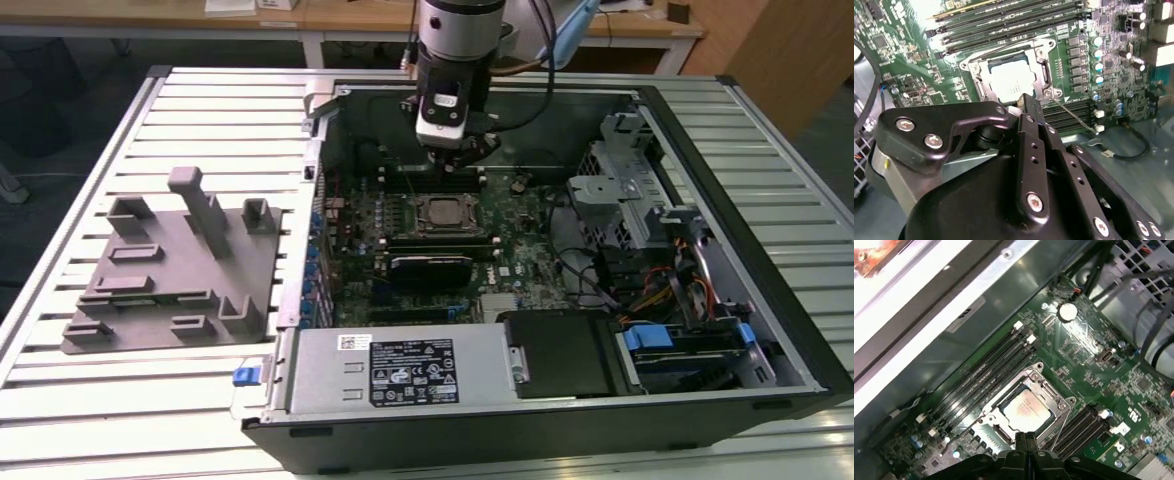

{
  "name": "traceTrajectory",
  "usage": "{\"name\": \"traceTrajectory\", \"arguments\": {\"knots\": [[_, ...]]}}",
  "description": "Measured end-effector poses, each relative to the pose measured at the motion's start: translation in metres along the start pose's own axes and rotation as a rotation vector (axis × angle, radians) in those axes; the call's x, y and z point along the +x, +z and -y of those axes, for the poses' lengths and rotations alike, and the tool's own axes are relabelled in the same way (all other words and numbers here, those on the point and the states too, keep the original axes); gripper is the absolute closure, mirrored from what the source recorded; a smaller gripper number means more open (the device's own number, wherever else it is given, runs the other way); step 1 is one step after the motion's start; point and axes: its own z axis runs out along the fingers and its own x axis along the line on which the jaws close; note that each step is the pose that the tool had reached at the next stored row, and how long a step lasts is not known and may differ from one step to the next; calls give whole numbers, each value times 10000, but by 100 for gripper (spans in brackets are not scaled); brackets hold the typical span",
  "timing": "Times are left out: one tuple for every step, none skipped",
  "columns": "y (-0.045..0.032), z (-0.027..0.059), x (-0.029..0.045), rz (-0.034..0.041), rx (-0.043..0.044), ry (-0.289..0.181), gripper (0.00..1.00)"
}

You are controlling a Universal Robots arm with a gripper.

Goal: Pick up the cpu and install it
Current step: 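Install the first cpu locking lever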

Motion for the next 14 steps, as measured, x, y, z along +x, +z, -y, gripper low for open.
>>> {"name": "traceTrajectory", "arguments": {"knots": [[0, 0, 0, 2, -1, -121, 89], [0, 0, 0, 3, -1, -243, 89], [0, 1, 0, 3, -1, -373, 89], [0, 1, 0, 3, -1, -505, 89], [0, 1, 0, 4, 1, -656, 89], [1, 1, 0, 4, 0, -829, 89], [2, 1, 0, 4, 1, -1008, 89], [3, 1, 0, 3, 1, -1189, 89], [4, 1, 0, 3, 1, -1384, 89], [6, 1, 0, 3, 1, -1547, 89], [7, 1, 0, 3, 2, -1745, 89], [8, 1, 0, 3, 2, -1923, 89], [8, 1, 0, 3, 3, -2104, 89], [9, 1, 0, 3, 3, -2283, 89]]}}
